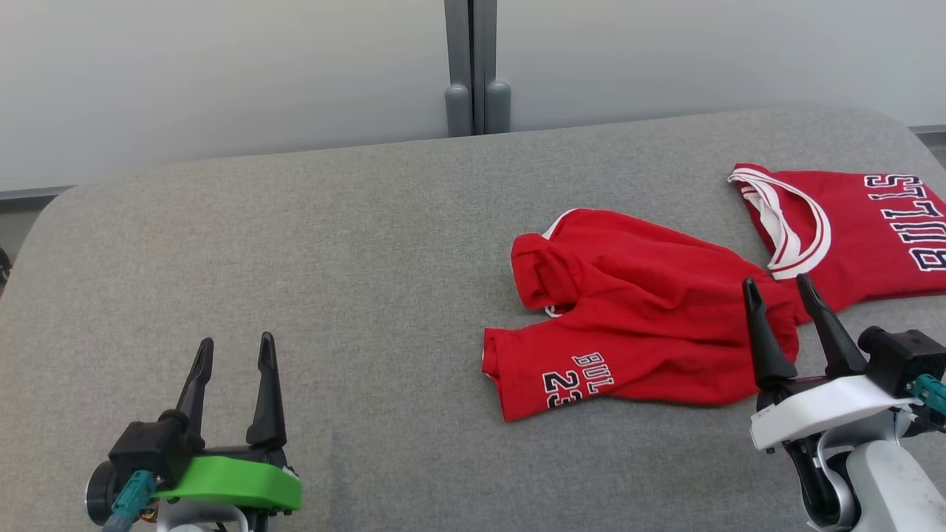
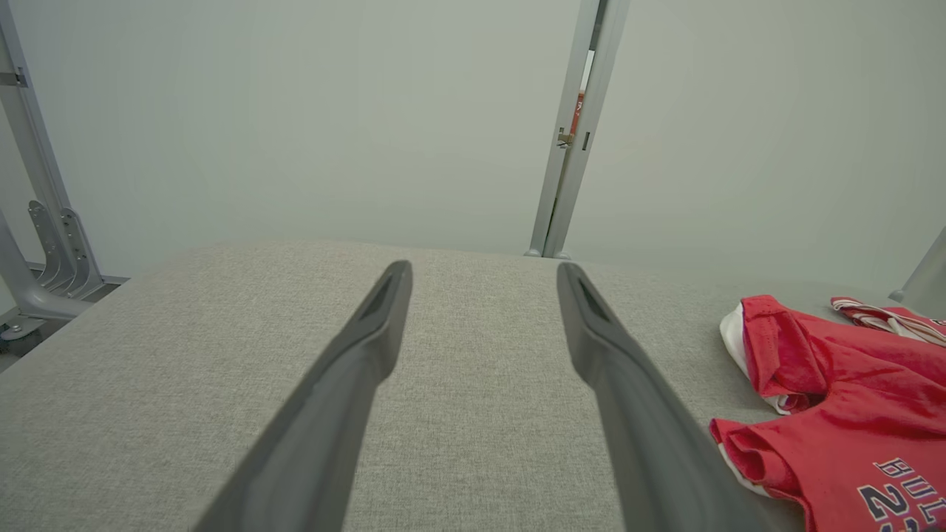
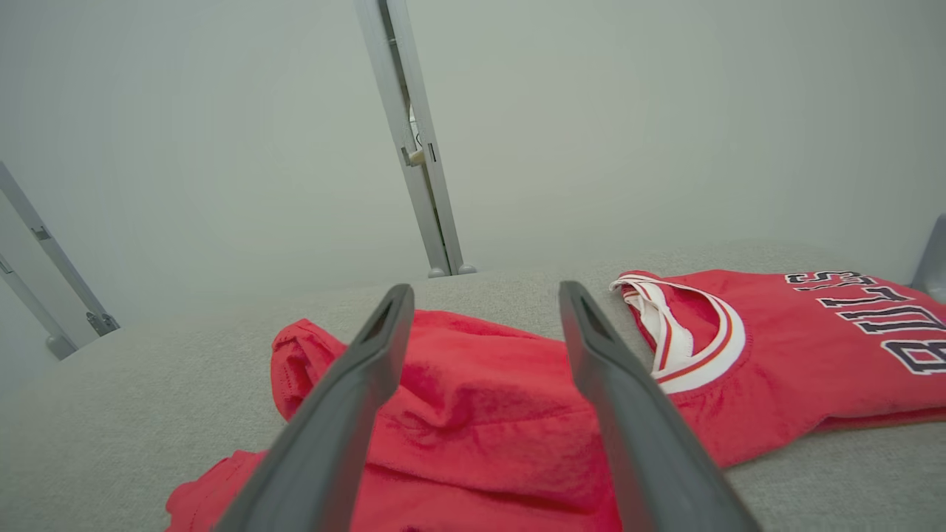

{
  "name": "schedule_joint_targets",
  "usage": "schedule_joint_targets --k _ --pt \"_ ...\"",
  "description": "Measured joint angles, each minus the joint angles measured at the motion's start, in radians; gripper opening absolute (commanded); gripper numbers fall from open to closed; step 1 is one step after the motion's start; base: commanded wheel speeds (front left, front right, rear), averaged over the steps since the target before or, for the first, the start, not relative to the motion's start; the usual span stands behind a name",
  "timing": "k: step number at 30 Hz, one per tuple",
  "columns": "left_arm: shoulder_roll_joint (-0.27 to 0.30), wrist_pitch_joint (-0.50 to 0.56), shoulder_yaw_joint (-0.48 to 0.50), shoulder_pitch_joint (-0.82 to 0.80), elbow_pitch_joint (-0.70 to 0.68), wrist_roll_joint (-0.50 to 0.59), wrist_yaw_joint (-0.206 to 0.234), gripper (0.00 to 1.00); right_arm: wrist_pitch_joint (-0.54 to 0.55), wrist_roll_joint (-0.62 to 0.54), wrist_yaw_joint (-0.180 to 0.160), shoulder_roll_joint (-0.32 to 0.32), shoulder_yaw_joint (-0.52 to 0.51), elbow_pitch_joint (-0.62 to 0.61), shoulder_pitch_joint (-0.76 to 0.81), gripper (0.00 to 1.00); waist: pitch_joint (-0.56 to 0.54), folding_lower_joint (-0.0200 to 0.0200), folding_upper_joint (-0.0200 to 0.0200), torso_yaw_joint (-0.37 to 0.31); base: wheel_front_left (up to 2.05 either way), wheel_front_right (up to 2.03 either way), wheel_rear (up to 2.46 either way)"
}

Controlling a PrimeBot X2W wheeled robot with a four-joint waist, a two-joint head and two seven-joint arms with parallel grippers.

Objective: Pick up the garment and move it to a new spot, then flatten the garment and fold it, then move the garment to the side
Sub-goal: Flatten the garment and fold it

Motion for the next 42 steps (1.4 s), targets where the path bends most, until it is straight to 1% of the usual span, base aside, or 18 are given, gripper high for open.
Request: schedule_joint_targets --k 4,6,8,12,14,16,18,21,23,26,31,32,33,34,39,42 --pt "0.000 0.000 -0.016 -0.002 0.014 -0.012 -0.001 1.00 -0.008 0.001 0.000 0.003 0.005 0.013 -0.006 1.00 0.004 0.0000 0.0000 -0.002 0.00 0.00 0.00" --pt "0.000 0.011 -0.040 -0.009 0.041 -0.081 -0.003 1.00 -0.011 0.003 0.000 -0.001 0.005 0.016 -0.014 1.00 0.008 0.0000 0.0000 -0.002 0.00 0.00 0.00" --pt "0.001 0.065 -0.085 -0.037 0.063 -0.081 -0.005 1.00 -0.012 0.006 0.000 -0.006 0.006 0.018 -0.025 1.00 0.014 0.0000 0.0000 -0.001 0.00 0.00 0.00" --pt "0.000 0.197 -0.199 -0.119 0.086 -0.139 -0.009 1.00 -0.015 0.011 0.000 -0.020 0.009 0.020 -0.043 1.00 0.029 0.0000 0.0000 -0.003 0.00 0.00 0.00" --pt "0.000 0.284 -0.284 -0.157 0.105 -0.211 -0.009 1.00 -0.015 0.012 0.000 -0.030 0.002 0.021 -0.056 1.00 0.038 0.0000 0.0000 -0.009 0.00 0.00 0.00" --pt "-0.001 0.362 -0.355 -0.184 0.126 -0.257 -0.010 1.00 -0.015 0.016 0.000 -0.036 -0.002 0.021 -0.065 1.00 0.045 0.0000 0.0000 -0.018 0.00 0.00 0.00" --pt "-0.002 0.425 -0.417 -0.218 0.151 -0.314 -0.010 1.00 -0.016 0.017 0.000 -0.040 -0.011 0.019 -0.075 1.00 0.055 0.0000 0.0000 -0.031 0.00 0.00 0.00" --pt "-0.002 0.495 -0.491 -0.267 0.215 -0.336 -0.010 1.00 -0.017 0.018 0.000 -0.044 -0.029 0.020 -0.085 1.00 0.068 0.0000 0.0000 -0.055 0.00 0.00 0.00" --pt "-0.002 0.506 -0.515 -0.291 0.252 -0.367 -0.010 1.00 -0.017 0.019 0.000 -0.047 -0.035 0.022 -0.086 1.00 0.077 0.0000 0.0000 -0.071 0.00 0.00 0.00" --pt "-0.002 0.527 -0.549 -0.333 0.326 -0.381 -0.010 1.00 -0.019 0.019 0.000 -0.046 -0.044 0.023 -0.091 1.00 0.091 0.0000 0.0000 -0.100 0.00 0.00 0.00" --pt "-0.002 0.513 -0.597 -0.388 0.405 -0.431 -0.010 1.00 -0.020 0.019 0.000 -0.039 -0.047 0.026 -0.093 1.00 0.115 0.0000 0.0000 -0.145 0.00 0.00 0.00" --pt "-0.002 0.506 -0.605 -0.396 0.419 -0.433 -0.010 0.68 -0.020 0.019 0.000 -0.038 -0.047 0.027 -0.093 1.00 0.119 0.0000 0.0000 -0.151 0.00 0.00 0.00" --pt "-0.002 0.492 -0.611 -0.402 0.430 -0.434 -0.010 0.21 -0.020 0.019 0.000 -0.037 -0.047 0.028 -0.093 1.00 0.122 0.0000 0.0000 -0.158 0.00 0.00 0.00" --pt "-0.002 0.477 -0.615 -0.408 0.432 -0.443 -0.010 0.00 -0.020 0.019 0.000 -0.036 -0.050 0.028 -0.093 1.00 0.125 0.0000 0.0000 -0.163 0.00 0.00 0.00" --pt "0.010 0.430 -0.641 -0.417 0.425 -0.489 -0.010 0.00 -0.020 0.018 0.000 -0.033 -0.067 0.029 -0.086 1.00 0.122 0.0000 0.0000 -0.158 0.00 0.00 0.00" --pt "0.029 0.429 -0.661 -0.416 0.378 -0.527 -0.010 0.00 -0.020 0.018 0.000 -0.030 -0.066 0.030 -0.080 1.00 0.113 0.0000 0.0000 -0.137 0.00 0.00 0.00"
